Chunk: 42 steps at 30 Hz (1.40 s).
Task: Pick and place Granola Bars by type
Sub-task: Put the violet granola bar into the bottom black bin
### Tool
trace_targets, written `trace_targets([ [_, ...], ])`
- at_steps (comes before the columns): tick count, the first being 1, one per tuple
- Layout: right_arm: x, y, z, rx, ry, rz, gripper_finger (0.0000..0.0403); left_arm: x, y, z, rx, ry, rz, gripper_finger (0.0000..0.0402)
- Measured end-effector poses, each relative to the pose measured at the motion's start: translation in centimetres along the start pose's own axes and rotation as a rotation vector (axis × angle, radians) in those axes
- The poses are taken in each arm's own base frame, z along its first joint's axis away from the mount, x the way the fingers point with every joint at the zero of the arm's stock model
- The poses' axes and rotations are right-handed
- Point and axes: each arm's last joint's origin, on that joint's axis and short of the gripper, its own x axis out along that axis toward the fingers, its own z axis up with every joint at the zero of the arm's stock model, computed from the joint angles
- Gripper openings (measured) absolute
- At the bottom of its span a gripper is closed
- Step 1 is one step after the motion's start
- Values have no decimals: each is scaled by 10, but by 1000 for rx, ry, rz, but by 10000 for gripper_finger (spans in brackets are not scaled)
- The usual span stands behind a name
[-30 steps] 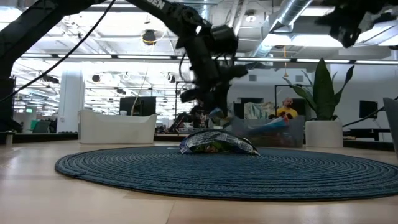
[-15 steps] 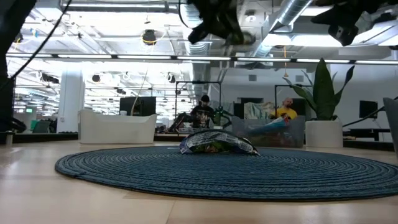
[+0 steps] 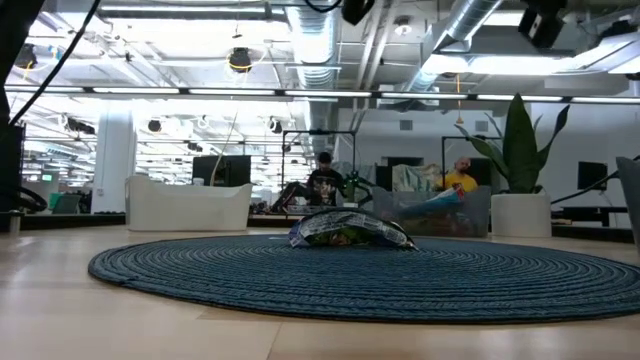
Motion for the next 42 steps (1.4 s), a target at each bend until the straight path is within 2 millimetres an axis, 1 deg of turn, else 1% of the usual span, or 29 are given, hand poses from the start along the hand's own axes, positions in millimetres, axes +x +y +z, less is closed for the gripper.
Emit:
trace_targets([
  [4,0,4,7,-19,-69,34,135,0,-4,3,7,-41,-30,54],
  [7,0,4,8,-16,-88,22,152,0,-7,5,3,-57,-51,54],
  [10,0,4,8,-12,-100,12,182,0,-10,5,2,-74,-64,54],
  [16,0,6,12,1,-140,26,258,1,-15,4,2,-96,-88,54],
  [18,2,6,13,3,-152,28,277,2,-15,5,-2,-104,-119,54],
  [21,9,6,13,3,-155,18,295,3,-17,6,-6,-111,-170,46],
  [23,13,6,14,2,-162,18,301,3,-17,6,-4,-111,-171,37],
  [26,20,9,17,-48,-194,47,302,3,-17,6,-1,-114,-172,28],
  [28,23,11,21,-77,-231,67,302,2,-16,7,-2,-122,-174,28],
  [32,24,12,28,-68,-299,88,302,3,-15,5,-8,-106,-155,37],
  [39,25,13,28,-51,-282,138,301,4,-13,5,-10,-111,-144,30],
  [42,25,13,28,-50,-280,136,290,4,-13,5,-11,-111,-143,30],
])
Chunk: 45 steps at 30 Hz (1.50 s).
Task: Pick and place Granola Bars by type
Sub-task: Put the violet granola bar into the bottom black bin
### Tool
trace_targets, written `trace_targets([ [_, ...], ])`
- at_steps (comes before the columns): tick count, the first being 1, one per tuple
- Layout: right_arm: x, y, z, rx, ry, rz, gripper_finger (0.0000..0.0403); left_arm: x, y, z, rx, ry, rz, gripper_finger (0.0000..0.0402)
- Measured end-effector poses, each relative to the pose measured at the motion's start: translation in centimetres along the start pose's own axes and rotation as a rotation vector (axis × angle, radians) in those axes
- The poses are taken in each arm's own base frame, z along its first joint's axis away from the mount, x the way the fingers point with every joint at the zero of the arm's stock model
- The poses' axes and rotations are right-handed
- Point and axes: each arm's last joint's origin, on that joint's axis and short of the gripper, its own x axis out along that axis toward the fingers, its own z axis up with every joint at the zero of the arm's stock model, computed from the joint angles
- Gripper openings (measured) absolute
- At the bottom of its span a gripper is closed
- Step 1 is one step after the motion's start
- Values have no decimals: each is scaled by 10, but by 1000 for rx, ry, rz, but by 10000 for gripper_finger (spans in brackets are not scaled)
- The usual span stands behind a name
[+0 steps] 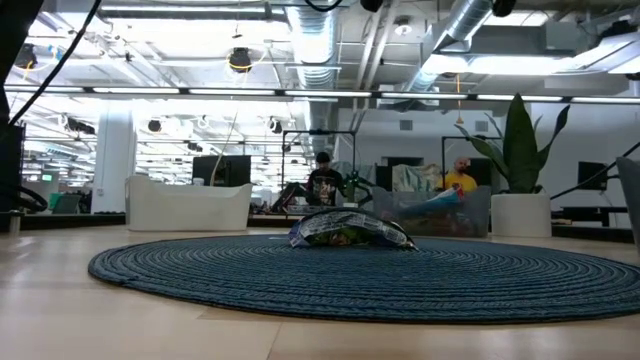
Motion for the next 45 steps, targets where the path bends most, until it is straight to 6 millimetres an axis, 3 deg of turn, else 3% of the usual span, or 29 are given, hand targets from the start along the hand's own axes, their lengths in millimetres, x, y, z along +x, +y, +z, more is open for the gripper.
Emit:
trace_targets([
  [5,0,0,0,1,2,0,231,0,0,0,0,0,0,35],
  [14,0,-2,0,0,-3,-11,73,0,0,0,3,-4,-1,33],
  [19,1,-3,1,-19,-6,-17,22,0,0,1,6,-9,5,37],
  [26,0,-3,0,-29,3,-21,23,0,1,1,6,-5,9,63],
  [30,-3,-4,-1,-29,32,-30,31,-1,3,-3,0,36,19,105],
  [35,-12,-5,-3,20,109,14,14,-2,10,-10,-13,137,48,164],
  [38,-20,-4,-6,119,210,82,11,-3,12,-15,-6,186,69,189],
  [45,-43,2,-29,440,642,190,31,-3,13,-16,13,196,74,210],
])
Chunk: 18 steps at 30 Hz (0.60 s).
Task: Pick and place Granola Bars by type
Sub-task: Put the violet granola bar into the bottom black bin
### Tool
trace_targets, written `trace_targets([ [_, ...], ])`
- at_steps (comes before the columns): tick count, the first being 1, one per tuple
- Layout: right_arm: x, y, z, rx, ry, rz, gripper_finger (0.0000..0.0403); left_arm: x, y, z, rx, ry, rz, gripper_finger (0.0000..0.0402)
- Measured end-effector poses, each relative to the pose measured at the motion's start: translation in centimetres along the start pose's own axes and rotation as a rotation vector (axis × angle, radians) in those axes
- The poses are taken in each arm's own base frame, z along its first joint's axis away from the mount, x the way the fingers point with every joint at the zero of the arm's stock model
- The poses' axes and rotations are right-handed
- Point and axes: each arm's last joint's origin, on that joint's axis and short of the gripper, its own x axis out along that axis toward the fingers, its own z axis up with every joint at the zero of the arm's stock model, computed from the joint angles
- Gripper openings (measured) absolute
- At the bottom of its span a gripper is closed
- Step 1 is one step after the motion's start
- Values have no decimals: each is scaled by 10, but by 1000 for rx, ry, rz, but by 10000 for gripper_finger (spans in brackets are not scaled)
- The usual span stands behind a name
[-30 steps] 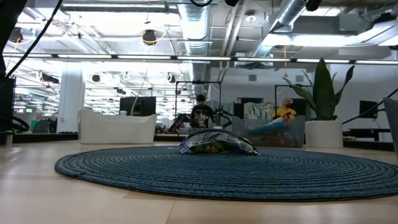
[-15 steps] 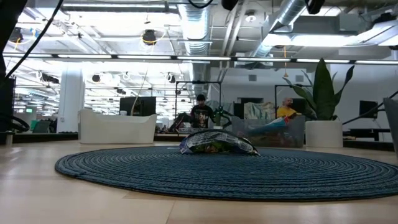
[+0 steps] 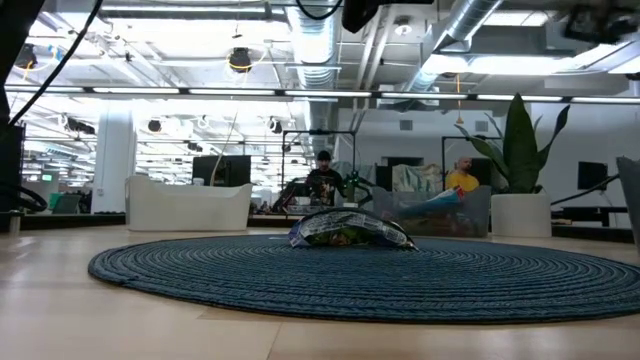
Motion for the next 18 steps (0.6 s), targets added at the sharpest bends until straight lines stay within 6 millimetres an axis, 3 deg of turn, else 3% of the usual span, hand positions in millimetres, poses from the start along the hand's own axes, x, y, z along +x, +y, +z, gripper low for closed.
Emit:
trace_targets([
  [10,-11,-6,-35,236,284,-128,11,0,3,-4,23,46,33,211],
  [18,-12,-6,-48,358,411,-181,54,0,5,-4,37,49,39,211],
])
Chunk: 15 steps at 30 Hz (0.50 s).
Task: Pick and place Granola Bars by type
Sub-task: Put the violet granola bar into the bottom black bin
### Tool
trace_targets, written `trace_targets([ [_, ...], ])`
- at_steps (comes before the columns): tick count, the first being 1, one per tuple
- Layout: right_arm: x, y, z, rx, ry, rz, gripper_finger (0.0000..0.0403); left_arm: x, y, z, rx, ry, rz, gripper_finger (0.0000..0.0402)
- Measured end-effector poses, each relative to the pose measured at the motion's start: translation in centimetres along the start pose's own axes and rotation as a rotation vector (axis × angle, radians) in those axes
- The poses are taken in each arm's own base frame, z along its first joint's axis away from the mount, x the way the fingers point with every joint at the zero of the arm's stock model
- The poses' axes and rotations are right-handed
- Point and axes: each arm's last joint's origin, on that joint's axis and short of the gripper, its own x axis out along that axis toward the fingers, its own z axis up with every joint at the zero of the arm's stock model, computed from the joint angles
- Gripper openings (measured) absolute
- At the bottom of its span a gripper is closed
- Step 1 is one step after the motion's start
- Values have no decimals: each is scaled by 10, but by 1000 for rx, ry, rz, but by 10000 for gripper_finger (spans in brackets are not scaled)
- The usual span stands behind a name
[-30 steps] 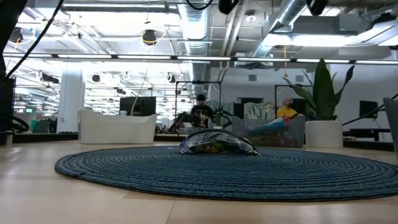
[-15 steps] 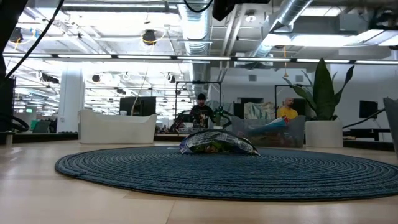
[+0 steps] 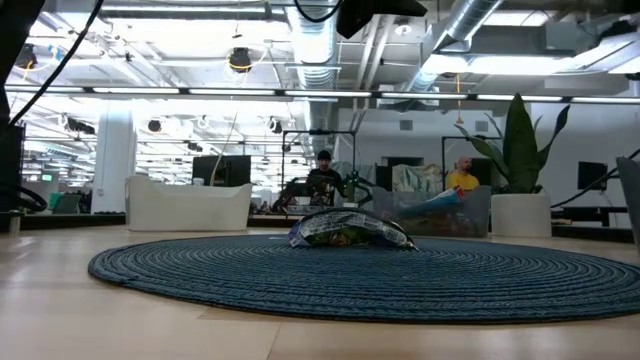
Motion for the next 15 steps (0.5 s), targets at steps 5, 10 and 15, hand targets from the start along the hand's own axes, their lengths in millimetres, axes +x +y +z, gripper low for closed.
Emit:
trace_targets([
  [5,1,-3,-4,31,38,-40,78,0,1,0,2,-2,6,211],
  [10,1,-3,-5,44,39,-34,130,0,1,0,2,-7,19,211],
  [15,2,-3,-4,46,40,-40,189,0,2,-2,0,12,31,211],
])
